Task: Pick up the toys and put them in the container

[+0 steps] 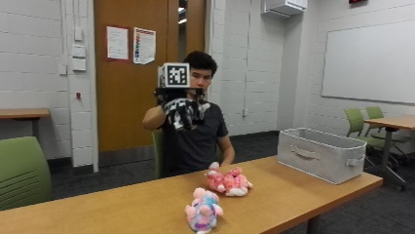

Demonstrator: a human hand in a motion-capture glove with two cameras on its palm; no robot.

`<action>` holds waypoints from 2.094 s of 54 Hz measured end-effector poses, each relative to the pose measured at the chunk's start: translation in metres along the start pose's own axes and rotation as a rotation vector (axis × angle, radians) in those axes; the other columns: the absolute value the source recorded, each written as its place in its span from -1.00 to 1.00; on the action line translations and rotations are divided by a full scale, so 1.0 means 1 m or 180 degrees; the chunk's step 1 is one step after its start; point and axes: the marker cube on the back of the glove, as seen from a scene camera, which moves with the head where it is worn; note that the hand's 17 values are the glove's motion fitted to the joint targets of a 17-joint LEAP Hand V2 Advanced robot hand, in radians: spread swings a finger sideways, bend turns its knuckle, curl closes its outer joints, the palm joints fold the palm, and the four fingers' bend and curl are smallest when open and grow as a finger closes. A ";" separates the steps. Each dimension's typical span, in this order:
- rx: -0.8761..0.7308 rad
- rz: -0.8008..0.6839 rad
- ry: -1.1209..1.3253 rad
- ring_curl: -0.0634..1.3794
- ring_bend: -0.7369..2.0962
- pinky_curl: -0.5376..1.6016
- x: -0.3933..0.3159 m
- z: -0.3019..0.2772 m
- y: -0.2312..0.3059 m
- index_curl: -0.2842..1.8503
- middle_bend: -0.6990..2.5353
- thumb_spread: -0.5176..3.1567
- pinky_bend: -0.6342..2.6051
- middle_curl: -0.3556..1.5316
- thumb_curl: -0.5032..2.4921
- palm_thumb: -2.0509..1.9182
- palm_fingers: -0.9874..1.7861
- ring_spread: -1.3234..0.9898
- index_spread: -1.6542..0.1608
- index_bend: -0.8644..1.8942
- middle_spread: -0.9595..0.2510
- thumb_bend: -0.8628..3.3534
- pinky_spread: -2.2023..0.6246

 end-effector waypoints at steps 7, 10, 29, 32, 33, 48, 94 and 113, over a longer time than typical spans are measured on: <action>0.0182 0.0226 0.0047 -0.23 0.19 -0.13 -0.062 -0.058 -0.009 -0.58 -0.27 -0.25 0.10 -0.16 -0.27 0.33 0.37 -0.24 0.39 -0.28 0.00 -0.54 0.25; 0.0500 -0.0054 0.0074 -0.23 0.19 -0.13 -0.082 -0.071 -0.018 -0.58 -0.27 -0.25 0.10 -0.15 -0.25 0.32 0.37 -0.23 0.39 -0.28 0.00 -0.55 0.25; 0.0899 -0.0659 -0.0016 -0.23 0.22 -0.13 -0.296 -0.118 -0.012 -0.65 -0.30 -0.23 0.09 -0.10 -0.21 0.31 0.39 -0.22 0.39 -0.29 -0.01 -0.59 0.24; 0.0868 -0.0690 -0.0095 -0.22 0.23 -0.13 -0.330 -0.118 -0.005 -0.67 -0.30 -0.22 0.09 -0.10 -0.21 0.30 0.39 -0.21 0.39 -0.30 -0.01 -0.60 0.24; 0.0871 -0.0701 -0.0124 -0.22 0.23 -0.13 -0.342 -0.117 -0.003 -0.67 -0.30 -0.21 0.09 -0.09 -0.21 0.30 0.39 -0.21 0.40 -0.30 0.00 -0.60 0.24; 0.0689 -0.1048 -0.0161 -0.24 0.22 -0.13 -0.512 -0.095 0.048 -0.72 -0.32 -0.15 0.08 -0.06 -0.20 0.29 0.39 -0.19 0.41 -0.29 0.03 -0.59 0.24; -0.0197 -0.1542 -0.0054 -0.30 0.27 -0.08 -0.603 -0.034 0.075 -0.73 -0.42 -0.22 0.30 -0.07 -0.44 -0.06 -0.21 0.02 0.49 -0.34 0.47 -0.66 0.38; -0.0026 -0.1294 0.0098 -0.43 0.11 -0.15 -0.407 -0.059 0.016 -0.59 -0.41 -0.23 0.21 -0.10 -0.52 -0.05 -0.31 0.11 0.48 -0.24 0.56 -0.65 0.52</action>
